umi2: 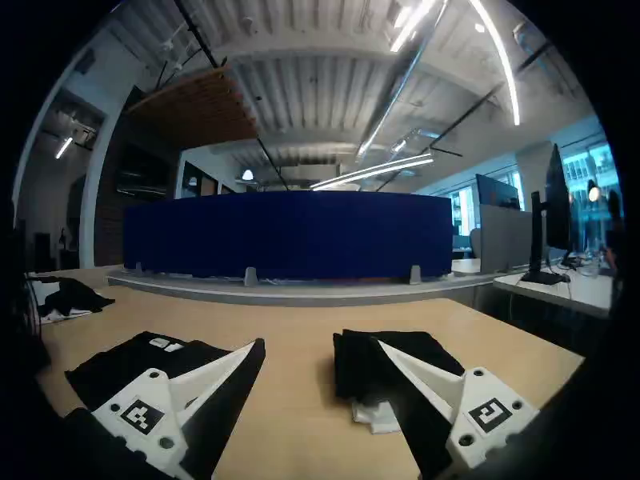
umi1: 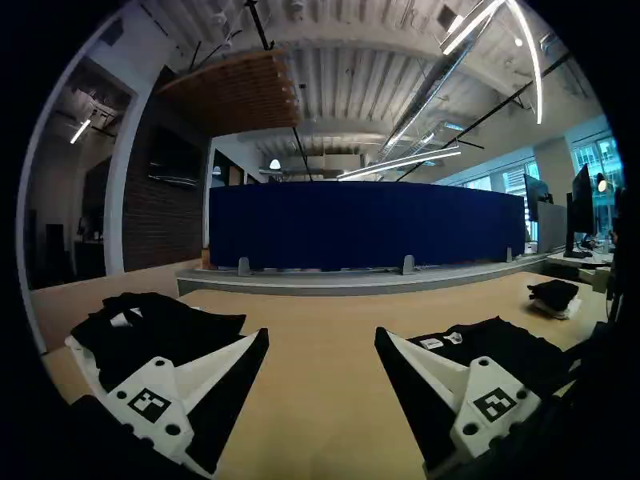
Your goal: Fold towel
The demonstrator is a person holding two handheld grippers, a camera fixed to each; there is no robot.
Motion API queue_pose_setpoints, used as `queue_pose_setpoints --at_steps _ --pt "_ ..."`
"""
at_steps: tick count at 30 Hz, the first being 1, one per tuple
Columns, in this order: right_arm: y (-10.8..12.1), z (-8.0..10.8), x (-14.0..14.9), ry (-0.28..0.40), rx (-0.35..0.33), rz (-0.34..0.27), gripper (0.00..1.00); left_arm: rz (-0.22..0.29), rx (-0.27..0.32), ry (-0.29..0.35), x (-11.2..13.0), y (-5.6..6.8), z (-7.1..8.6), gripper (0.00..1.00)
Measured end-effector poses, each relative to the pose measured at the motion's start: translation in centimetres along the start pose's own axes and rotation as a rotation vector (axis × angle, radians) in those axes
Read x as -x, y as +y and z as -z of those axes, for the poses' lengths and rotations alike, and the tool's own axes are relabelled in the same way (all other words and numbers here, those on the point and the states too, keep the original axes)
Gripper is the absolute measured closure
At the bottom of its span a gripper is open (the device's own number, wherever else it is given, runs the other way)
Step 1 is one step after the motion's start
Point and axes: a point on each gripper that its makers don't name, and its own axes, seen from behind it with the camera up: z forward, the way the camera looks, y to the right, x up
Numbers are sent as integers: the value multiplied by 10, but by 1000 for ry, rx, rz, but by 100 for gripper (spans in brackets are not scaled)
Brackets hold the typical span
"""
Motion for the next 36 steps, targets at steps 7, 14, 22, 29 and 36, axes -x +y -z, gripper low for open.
queue_pose_setpoints --at_steps 7,14,22,29,36 --pt "0 0 0 0 0 0 0 0 0 0 0 1 1 1" --pt "0 0 0 0 0 0 0 0 0 0 -1 1 1 1" --pt "0 0 1 0 0 0 0 -1 0 0 -1 1 1 1" --pt "0 0 0 0 0 0 0 0 0 0 1 1 3 1" --pt "-1 1 0 0 2 0 0 -2 -1 -1 -2 0 3 1"
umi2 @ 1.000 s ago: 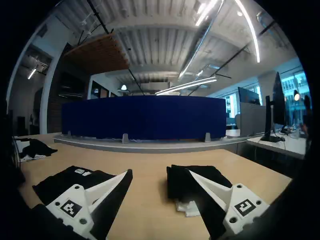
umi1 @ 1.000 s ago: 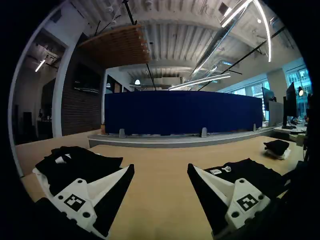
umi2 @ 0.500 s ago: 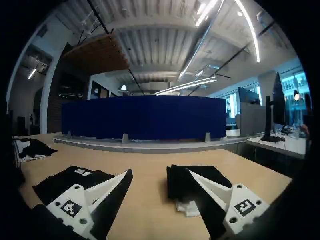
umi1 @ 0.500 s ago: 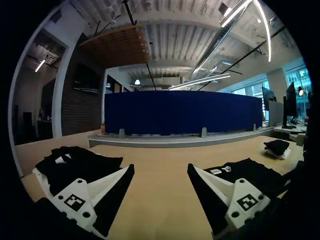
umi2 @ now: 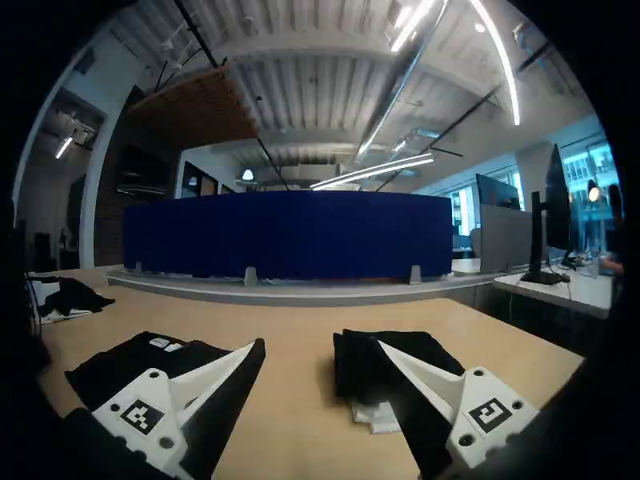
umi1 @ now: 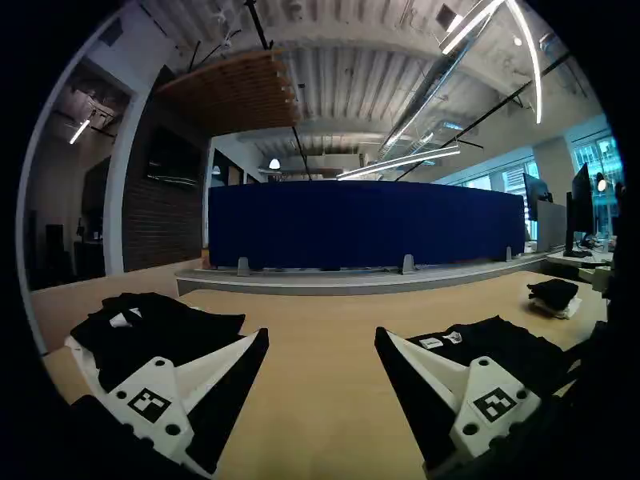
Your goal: Fold towel
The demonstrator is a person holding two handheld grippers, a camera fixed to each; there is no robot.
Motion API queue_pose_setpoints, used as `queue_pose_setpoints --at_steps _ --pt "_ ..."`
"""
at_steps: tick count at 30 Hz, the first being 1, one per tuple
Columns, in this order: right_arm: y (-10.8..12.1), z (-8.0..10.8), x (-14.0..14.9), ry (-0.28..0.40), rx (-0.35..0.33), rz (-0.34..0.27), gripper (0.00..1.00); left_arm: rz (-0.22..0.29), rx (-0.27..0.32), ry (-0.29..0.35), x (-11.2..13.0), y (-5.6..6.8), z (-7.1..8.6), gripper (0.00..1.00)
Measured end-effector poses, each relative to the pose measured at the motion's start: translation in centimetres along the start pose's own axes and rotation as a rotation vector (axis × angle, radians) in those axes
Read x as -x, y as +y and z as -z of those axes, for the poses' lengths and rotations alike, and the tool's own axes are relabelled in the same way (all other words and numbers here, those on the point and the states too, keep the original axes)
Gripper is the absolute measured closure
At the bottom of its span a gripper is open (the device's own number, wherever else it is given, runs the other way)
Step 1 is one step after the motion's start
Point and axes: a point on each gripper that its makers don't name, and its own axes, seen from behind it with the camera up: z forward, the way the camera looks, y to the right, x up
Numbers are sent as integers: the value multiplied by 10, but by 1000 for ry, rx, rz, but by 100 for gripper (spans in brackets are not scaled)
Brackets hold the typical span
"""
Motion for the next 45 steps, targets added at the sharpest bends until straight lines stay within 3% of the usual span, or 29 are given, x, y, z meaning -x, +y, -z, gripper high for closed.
queue_pose_setpoints --at_steps 6,11,21,29,38,45 --pt "6 -1 -2 -3 19 4 0 -16 -11 -10 0 -1 -1 1" --pt "6 3 -9 -22 31 14 0 -54 -11 -1 -22 1 1 1" --pt "-5 12 -87 -4 12 8 0 -2 33 -7 -95 15 7 1" --pt "-5 18 -134 -45 -3 28 0 -22 64 -54 -142 27 15 1" --pt "-10 21 -176 -75 -47 27 0 -65 146 -114 -174 47 20 1" --pt "-13 19 -186 -91 -74 32 0 -92 192 -143 -176 58 17 1"
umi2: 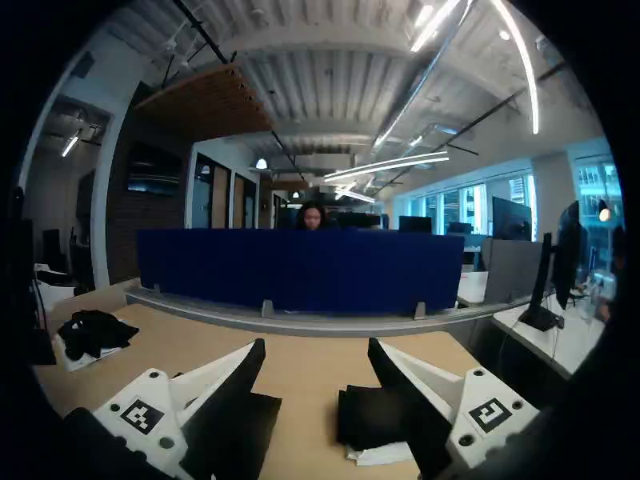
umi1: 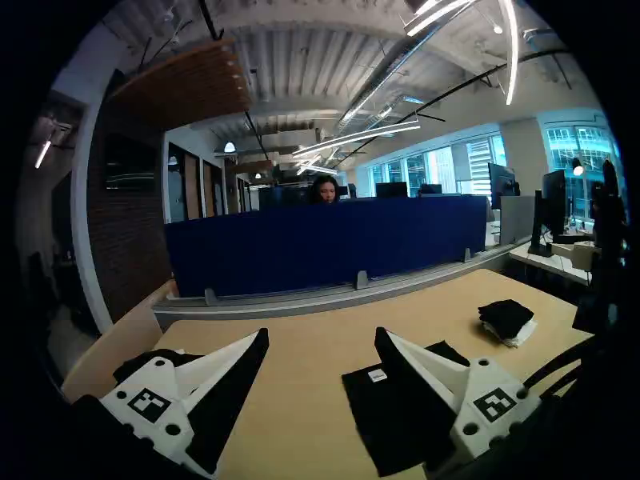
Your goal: Fold towel
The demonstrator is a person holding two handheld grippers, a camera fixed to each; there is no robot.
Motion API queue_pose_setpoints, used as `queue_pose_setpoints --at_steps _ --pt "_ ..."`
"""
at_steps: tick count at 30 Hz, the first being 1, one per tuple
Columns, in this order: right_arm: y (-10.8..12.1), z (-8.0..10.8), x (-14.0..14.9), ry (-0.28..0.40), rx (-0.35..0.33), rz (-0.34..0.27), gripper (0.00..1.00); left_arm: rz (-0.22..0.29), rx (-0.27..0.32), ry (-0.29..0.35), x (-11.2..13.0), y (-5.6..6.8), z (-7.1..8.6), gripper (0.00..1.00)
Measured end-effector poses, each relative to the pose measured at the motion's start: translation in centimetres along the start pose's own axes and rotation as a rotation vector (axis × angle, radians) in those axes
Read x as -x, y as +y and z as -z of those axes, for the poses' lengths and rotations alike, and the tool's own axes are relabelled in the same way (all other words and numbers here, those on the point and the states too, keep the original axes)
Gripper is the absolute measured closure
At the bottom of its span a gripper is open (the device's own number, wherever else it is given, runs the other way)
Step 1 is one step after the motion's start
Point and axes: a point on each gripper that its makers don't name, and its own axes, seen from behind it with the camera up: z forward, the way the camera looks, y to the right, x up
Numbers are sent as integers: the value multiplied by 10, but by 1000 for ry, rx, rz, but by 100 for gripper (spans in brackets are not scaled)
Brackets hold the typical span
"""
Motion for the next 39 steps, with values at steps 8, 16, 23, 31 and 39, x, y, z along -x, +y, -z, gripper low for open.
queue_pose_setpoints --at_steps 8,16,23,31,39 --pt "-32 3 18 -93 -138 64 0 -53 94 -88 24 18 -3 1" --pt "-68 16 56 -253 -330 150 0 -94 221 -201 54 41 3 1" --pt "-84 33 98 -419 -465 224 0 -127 347 -328 90 63 16 1" --pt "-88 39 118 -476 -508 248 0 -144 391 -378 109 68 19 1" --pt "-89 44 150 -526 -527 261 0 -179 424 -424 143 79 21 1"
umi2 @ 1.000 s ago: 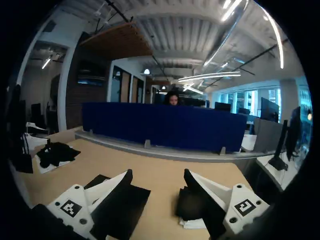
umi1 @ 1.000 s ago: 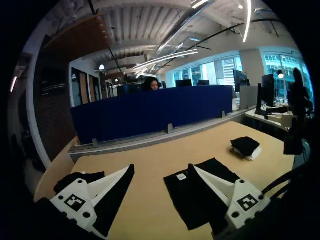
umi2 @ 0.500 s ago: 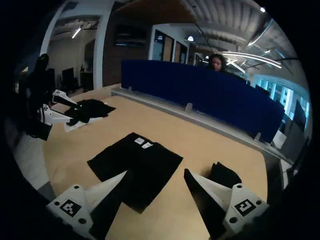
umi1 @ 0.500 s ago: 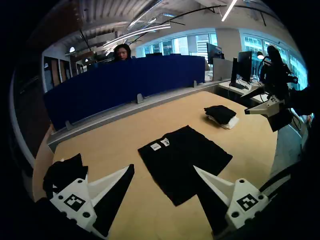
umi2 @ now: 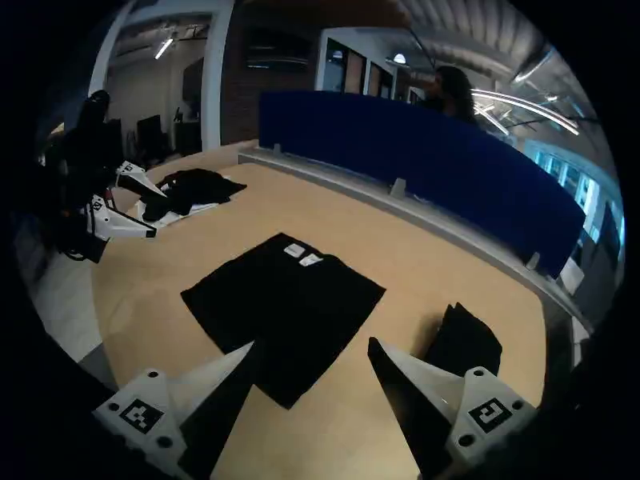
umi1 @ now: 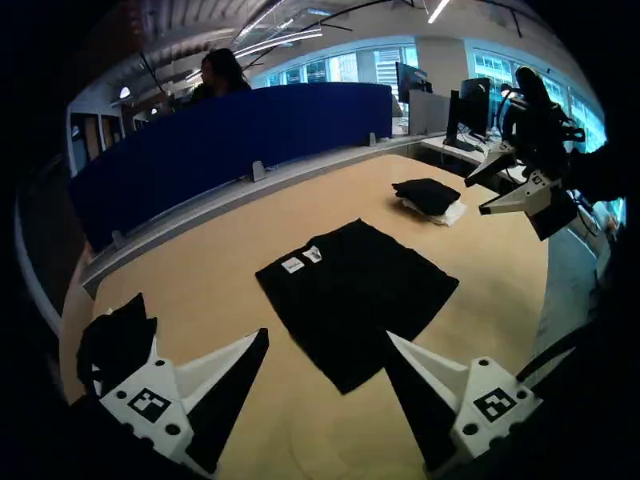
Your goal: Fold towel
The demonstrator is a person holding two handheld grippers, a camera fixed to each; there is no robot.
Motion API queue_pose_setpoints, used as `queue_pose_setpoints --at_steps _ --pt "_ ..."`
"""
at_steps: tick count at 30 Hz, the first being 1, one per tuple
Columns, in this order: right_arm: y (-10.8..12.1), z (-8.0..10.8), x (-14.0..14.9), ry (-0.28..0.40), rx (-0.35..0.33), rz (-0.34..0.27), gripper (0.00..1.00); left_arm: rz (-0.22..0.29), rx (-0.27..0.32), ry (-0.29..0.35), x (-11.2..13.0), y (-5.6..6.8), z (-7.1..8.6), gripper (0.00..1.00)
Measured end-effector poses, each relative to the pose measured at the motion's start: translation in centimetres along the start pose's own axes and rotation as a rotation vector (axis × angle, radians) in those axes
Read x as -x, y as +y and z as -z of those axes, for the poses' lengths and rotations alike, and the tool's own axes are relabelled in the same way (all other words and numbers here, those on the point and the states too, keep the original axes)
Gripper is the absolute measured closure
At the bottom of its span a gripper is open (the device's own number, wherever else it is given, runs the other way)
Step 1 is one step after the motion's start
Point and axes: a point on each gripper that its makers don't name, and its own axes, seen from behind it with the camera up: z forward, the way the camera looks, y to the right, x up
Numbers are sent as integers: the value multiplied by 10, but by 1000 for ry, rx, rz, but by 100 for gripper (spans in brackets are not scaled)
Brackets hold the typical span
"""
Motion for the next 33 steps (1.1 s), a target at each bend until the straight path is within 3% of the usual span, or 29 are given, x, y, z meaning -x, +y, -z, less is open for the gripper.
queue_pose_setpoints --at_steps 15,24,33 --pt "-17 -41 65 -87 -31 -3 0 -33 64 -106 73 26 -47 1" --pt "-28 -61 100 -148 -57 4 0 -17 90 -176 110 34 -76 1" --pt "-35 -74 124 -191 -75 -14 0 -25 102 -222 131 34 -90 1"
